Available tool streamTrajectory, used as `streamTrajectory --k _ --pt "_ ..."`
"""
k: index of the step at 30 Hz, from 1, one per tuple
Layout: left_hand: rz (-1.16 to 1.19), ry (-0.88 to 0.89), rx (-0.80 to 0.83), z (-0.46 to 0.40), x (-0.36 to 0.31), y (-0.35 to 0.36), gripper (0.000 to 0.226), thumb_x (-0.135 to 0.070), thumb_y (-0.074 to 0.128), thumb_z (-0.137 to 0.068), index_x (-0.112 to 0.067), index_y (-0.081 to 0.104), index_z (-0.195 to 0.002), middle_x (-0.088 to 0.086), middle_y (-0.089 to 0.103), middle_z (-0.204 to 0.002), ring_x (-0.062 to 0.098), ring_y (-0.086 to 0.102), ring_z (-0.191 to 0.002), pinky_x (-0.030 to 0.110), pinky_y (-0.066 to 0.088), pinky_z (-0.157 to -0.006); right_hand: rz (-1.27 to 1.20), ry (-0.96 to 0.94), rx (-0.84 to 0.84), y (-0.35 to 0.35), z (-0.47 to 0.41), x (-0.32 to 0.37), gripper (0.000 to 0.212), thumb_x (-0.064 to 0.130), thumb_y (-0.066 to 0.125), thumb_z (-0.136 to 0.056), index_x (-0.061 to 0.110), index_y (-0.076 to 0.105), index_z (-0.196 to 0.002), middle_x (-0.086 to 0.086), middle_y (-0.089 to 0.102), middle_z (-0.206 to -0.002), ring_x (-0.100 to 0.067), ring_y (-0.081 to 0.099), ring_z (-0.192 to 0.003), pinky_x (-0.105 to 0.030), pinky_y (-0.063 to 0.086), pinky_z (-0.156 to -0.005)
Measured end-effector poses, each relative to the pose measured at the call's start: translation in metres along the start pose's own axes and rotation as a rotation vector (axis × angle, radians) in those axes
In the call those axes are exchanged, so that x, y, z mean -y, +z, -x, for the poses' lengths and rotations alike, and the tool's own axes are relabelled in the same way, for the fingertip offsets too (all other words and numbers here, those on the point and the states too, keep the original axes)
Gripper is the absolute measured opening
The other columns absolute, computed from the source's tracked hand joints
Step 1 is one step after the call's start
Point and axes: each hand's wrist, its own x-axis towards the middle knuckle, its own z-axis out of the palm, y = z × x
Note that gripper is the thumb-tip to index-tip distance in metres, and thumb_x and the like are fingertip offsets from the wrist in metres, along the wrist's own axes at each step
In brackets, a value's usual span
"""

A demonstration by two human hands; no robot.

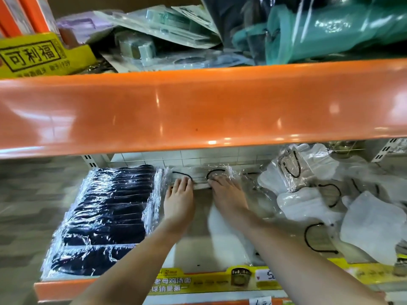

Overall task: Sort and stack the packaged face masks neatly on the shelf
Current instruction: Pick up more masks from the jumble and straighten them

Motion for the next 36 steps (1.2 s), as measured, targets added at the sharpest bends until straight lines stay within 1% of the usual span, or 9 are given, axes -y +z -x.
streamTrajectory --k 6,11,15,19,22,25,28,32,36 --pt "0.045 -0.028 0.049 0.003 -0.004 0.001 0.058 -0.036 0.026 -0.101 -0.014 0.011 -0.153 0.003 0.007 -0.16 0.02 0.005 -0.147 0.04 0.009 -0.119 0.014 -0.005 0.109 -0.008 0.007 0.004 0.045 0.034 0.03 -0.103 0.018 0.034 -0.145 -0.001 0.024 -0.156 -0.02 0.018 -0.144 -0.038 0.008 -0.116" --pt "0.033 0.059 -0.019 0.012 -0.023 -0.004 0.053 -0.032 0.025 -0.1 -0.014 0.021 -0.15 0.004 0.016 -0.159 0.02 0.009 -0.147 0.038 0.008 -0.118 -0.038 -0.03 0.042 -0.023 0.019 -0.011 0.039 0.029 0.039 -0.101 0.017 0.047 -0.138 -0.001 0.04 -0.148 -0.02 0.035 -0.136 -0.034 0.022 -0.112" --pt "0.163 0.222 -0.099 0.034 -0.057 -0.002 0.045 -0.026 0.034 -0.098 -0.015 0.042 -0.141 0.003 0.038 -0.15 0.017 0.028 -0.142 0.031 0.021 -0.113 -0.031 -0.07 -0.069 -0.041 0.048 -0.029 0.031 0.02 0.05 -0.086 0.018 0.066 -0.112 -0.001 0.065 -0.113 -0.026 0.062 -0.106 -0.04 0.047 -0.09" --pt "0.257 0.285 -0.076 0.058 -0.094 0.0 0.054 -0.039 0.023 -0.09 -0.019 0.055 -0.129 -0.002 0.055 -0.133 0.018 0.047 -0.126 0.033 0.037 -0.097 -0.036 -0.033 -0.01 -0.057 0.079 -0.051 0.035 0.026 0.039 -0.09 0.018 0.066 -0.11 0.0 0.064 -0.114 -0.023 0.057 -0.11 -0.036 0.041 -0.096" --pt "0.269 0.301 -0.068 0.071 -0.111 0.004 0.044 -0.038 0.037 -0.082 -0.017 0.066 -0.108 -0.001 0.068 -0.107 0.023 0.065 -0.098 0.035 0.051 -0.075 -0.082 -0.043 0.03 -0.064 0.106 -0.071 0.043 0.032 0.032 -0.088 0.016 0.065 -0.11 -0.001 0.063 -0.112 -0.025 0.06 -0.105 -0.037 0.045 -0.088" --pt "0.277 0.289 -0.025 0.08 -0.125 0.011 0.039 -0.032 0.052 -0.089 -0.018 0.06 -0.124 0.001 0.063 -0.123 0.024 0.055 -0.116 0.037 0.043 -0.09 -0.052 -0.053 0.025 -0.067 0.128 -0.088 0.04 0.03 0.038 -0.084 0.017 0.066 -0.109 -0.001 0.064 -0.102 -0.025 0.063 -0.093 -0.037 0.05 -0.078" --pt "0.229 0.26 -0.002 0.081 -0.131 0.015 0.05 -0.044 0.051 -0.092 -0.022 0.048 -0.136 -0.002 0.052 -0.136 0.02 0.04 -0.13 0.033 0.031 -0.1 0.028 -0.073 0.068 -0.075 0.14 -0.094 0.037 0.026 0.053 -0.088 0.018 0.059 -0.124 -0.003 0.057 -0.12 -0.026 0.056 -0.11 -0.04 0.044 -0.09" --pt "0.2 0.239 0.021 0.081 -0.138 0.015 0.055 -0.054 0.048 -0.09 -0.026 0.045 -0.137 -0.005 0.051 -0.134 0.019 0.038 -0.127 0.031 0.03 -0.099 0.055 -0.055 0.143 -0.074 0.144 -0.103 0.047 0.033 0.053 -0.094 0.021 0.044 -0.139 -0.002 0.042 -0.141 -0.023 0.041 -0.128 -0.037 0.032 -0.103" --pt "0.258 0.191 -0.002 0.085 -0.139 0.015 0.057 -0.054 0.053 -0.088 -0.025 0.046 -0.136 -0.003 0.055 -0.126 0.02 0.042 -0.121 0.031 0.034 -0.095 0.025 -0.042 0.119 -0.073 0.148 -0.102 0.042 0.037 0.051 -0.09 0.02 0.055 -0.128 -0.003 0.052 -0.128 -0.024 0.05 -0.117 -0.042 0.039 -0.095"
